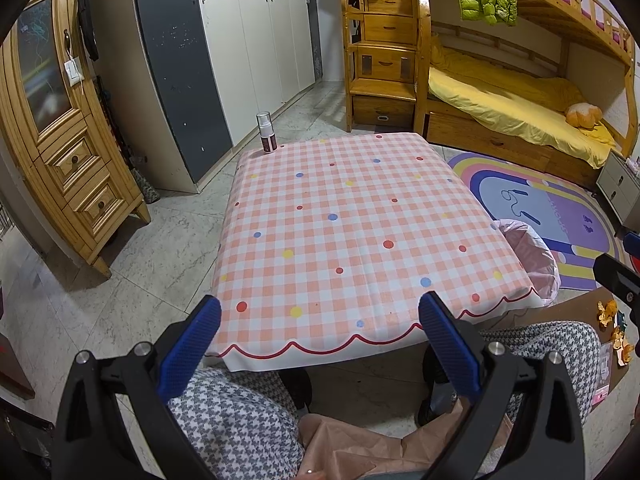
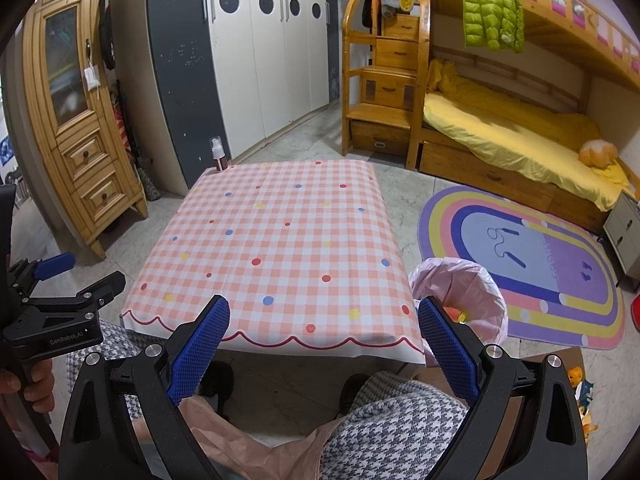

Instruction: Collect trash

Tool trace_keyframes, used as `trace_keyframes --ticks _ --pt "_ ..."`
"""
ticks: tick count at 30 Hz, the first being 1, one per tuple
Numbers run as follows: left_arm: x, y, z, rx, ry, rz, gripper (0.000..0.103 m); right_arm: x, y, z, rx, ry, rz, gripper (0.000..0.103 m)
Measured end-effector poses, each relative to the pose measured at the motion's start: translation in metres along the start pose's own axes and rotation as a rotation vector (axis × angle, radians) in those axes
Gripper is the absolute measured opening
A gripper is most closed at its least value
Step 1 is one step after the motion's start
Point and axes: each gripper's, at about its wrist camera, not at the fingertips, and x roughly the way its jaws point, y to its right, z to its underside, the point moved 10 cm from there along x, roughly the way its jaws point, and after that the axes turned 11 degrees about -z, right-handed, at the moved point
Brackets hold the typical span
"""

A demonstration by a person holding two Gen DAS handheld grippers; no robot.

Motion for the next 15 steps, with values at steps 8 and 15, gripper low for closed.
trace_keyframes --ticks 8,15 --pt "0.0014 -0.001 -0.0013 -0.001 -0.003 -0.002 0.096 0.0006 -0.0003 0.0004 0.0 0.0 -0.002 0.094" --pt "0.0028 -0.0004 -0.0001 0.002 -0.005 -0.001 0.096 0.0007 -0.0002 -0.0001 0.001 0.0 -0.001 0.094"
